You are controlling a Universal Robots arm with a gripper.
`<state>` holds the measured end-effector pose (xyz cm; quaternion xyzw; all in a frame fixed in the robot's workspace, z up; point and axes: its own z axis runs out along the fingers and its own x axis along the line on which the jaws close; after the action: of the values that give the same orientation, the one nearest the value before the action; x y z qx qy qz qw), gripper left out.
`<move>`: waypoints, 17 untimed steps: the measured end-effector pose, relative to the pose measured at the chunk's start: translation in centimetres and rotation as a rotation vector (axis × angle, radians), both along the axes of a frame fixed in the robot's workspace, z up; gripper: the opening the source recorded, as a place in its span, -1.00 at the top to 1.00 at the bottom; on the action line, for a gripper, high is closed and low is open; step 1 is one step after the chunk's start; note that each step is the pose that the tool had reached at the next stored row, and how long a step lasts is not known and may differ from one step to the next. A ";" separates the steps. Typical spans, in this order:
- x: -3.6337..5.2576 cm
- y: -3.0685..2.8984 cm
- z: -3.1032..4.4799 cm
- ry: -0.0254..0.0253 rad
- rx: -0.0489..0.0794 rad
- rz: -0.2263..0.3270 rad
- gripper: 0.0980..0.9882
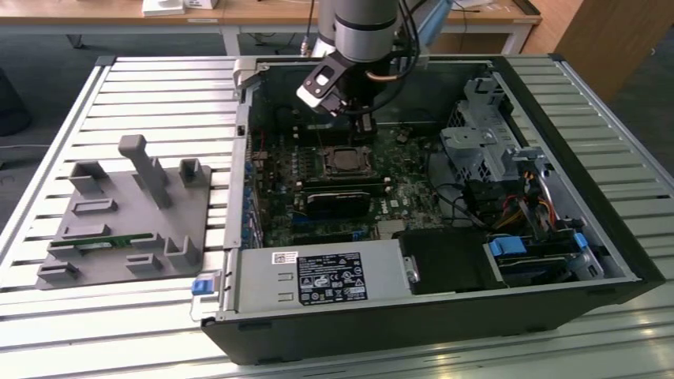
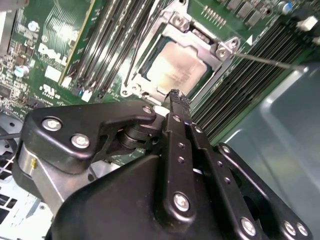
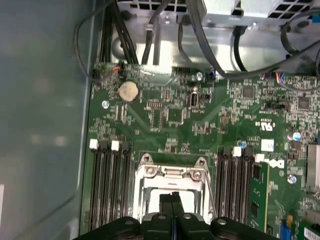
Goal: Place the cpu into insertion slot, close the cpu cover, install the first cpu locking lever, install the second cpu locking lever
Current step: 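Close the cpu cover, then install the first cpu locking lever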
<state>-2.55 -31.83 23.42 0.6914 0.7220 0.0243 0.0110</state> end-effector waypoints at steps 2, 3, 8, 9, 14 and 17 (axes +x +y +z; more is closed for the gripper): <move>-0.28 0.00 -0.01 0.0000 0.000 0.000 0.98; -0.40 0.00 -0.01 0.0000 0.000 0.000 0.98; -0.83 0.00 -0.02 0.0001 0.000 0.000 0.98; -0.87 0.00 -0.03 0.0001 0.000 0.000 0.98; -0.97 0.00 -0.03 0.0002 0.000 0.000 0.98; -0.97 0.00 0.26 0.0002 0.000 0.000 0.98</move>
<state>-3.52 -31.83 23.67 0.6914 0.7220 0.0241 0.0111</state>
